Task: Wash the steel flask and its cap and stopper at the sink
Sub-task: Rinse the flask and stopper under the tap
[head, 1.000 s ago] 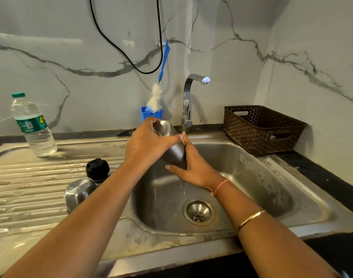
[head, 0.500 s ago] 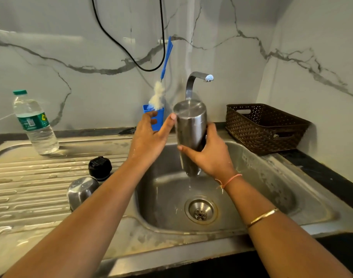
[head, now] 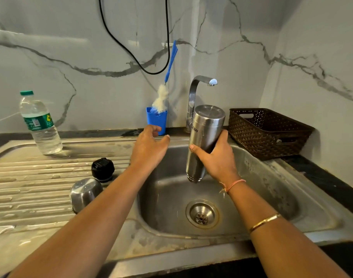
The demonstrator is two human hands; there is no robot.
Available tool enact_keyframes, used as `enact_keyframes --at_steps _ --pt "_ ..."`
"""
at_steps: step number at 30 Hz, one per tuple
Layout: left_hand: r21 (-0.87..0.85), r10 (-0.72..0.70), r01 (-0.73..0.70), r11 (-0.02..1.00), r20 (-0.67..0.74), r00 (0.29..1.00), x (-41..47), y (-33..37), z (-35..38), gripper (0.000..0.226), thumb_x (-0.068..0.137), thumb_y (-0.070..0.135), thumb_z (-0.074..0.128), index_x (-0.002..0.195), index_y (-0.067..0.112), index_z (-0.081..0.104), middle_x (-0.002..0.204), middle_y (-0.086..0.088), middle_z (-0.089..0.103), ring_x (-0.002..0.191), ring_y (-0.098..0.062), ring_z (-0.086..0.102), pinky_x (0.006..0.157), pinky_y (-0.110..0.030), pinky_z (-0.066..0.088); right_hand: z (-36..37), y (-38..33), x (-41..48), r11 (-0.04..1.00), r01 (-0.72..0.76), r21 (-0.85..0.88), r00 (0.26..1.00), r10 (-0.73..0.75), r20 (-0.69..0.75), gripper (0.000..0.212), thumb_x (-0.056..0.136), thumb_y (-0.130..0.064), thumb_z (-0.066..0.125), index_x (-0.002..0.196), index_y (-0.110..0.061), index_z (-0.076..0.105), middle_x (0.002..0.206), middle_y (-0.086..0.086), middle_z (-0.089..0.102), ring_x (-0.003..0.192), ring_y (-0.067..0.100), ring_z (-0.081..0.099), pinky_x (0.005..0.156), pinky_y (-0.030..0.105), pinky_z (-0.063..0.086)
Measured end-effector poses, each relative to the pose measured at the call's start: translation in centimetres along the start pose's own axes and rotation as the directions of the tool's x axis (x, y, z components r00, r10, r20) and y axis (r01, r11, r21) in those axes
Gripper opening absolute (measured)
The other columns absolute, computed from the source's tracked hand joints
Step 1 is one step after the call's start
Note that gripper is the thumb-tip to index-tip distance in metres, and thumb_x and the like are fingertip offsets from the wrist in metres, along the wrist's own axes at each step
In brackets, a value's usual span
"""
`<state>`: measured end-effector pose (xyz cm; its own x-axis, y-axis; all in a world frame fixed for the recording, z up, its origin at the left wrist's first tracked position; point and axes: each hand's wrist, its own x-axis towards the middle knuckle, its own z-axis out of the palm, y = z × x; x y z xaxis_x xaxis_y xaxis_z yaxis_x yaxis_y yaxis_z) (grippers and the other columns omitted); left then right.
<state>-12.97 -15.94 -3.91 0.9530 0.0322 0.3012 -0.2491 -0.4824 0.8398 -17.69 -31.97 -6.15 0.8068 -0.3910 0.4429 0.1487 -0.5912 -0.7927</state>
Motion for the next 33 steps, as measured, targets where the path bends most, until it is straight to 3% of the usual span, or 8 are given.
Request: enact_keyframes --at_steps 6,12,16,22,30,33 --pt "0.000 -0.004 0.004 1.000 -0.002 1.000 0.1 -0.3 -0.1 0.028 0.089 0.033 0.059 0.116 0.026 0.054 0.114 0.010 0.057 0.097 -0.006 0.051 0.078 -0.024 0.038 0.0 -0.1 -0.1 1.000 -0.016 -0.008 0.999 0.016 0.027 0.060 0.072 -0.041 0.078 0.108 -0.025 0.032 0.114 0.003 0.059 0.103 0.026 0.059 0.091 0.041 0.049" --pt "0.031 -0.016 0.015 0.999 0.022 1.000 0.3 -0.5 -0.1 0.028 0.089 0.034 0.058 0.116 0.026 0.054 0.111 0.011 0.055 0.094 -0.006 0.051 0.076 -0.025 0.039 -1.1 -1.8 0.2 0.976 0.095 0.194 0.988 -0.069 -0.135 0.063 0.073 -0.032 0.079 0.115 -0.026 0.032 0.106 -0.009 0.052 0.098 0.011 0.054 0.089 0.026 0.045" --pt "0.032 -0.019 0.017 0.999 0.045 0.999 0.0 -0.6 0.1 0.025 0.089 0.033 0.059 0.112 0.028 0.053 0.112 0.011 0.055 0.095 -0.006 0.052 0.078 -0.026 0.044 -1.2 -1.4 0.0 0.987 0.012 0.160 0.996 0.003 -0.093 0.058 0.073 -0.031 0.079 0.107 -0.023 0.033 0.101 -0.007 0.051 0.092 0.013 0.052 0.083 0.028 0.044" --pt "0.039 -0.004 0.001 0.999 0.058 0.998 -0.1 -0.4 0.0 0.028 0.087 0.033 0.061 0.114 0.027 0.053 0.112 0.012 0.053 0.096 -0.007 0.052 0.080 -0.028 0.047 -1.4 -1.3 0.2 0.991 0.004 0.135 0.995 0.009 -0.099 0.057 0.073 -0.034 0.078 0.106 -0.021 0.034 0.101 -0.004 0.053 0.091 0.015 0.053 0.080 0.028 0.043" --pt "0.053 -0.002 -0.002 0.999 0.078 0.997 -0.4 -0.4 -0.1 0.032 0.088 0.032 0.062 0.119 0.025 0.053 0.112 0.013 0.051 0.095 -0.004 0.048 0.076 -0.023 0.035 -1.1 -0.8 0.3 0.994 -0.051 0.092 0.997 0.056 -0.056 0.056 0.072 -0.039 0.078 0.105 -0.022 0.035 0.100 -0.004 0.055 0.093 0.020 0.057 0.085 0.036 0.048" --pt "0.055 0.002 -0.007 0.998 0.087 0.996 -0.4 -0.4 -0.4 0.032 0.088 0.033 0.061 0.118 0.026 0.053 0.112 0.013 0.052 0.096 -0.004 0.048 0.077 -0.024 0.036 -1.7 -1.6 0.3 0.981 -0.003 0.193 0.994 0.025 -0.110 0.056 0.074 -0.033 0.078 0.108 -0.022 0.035 0.097 -0.009 0.053 0.091 0.013 0.056 0.082 0.025 0.044"
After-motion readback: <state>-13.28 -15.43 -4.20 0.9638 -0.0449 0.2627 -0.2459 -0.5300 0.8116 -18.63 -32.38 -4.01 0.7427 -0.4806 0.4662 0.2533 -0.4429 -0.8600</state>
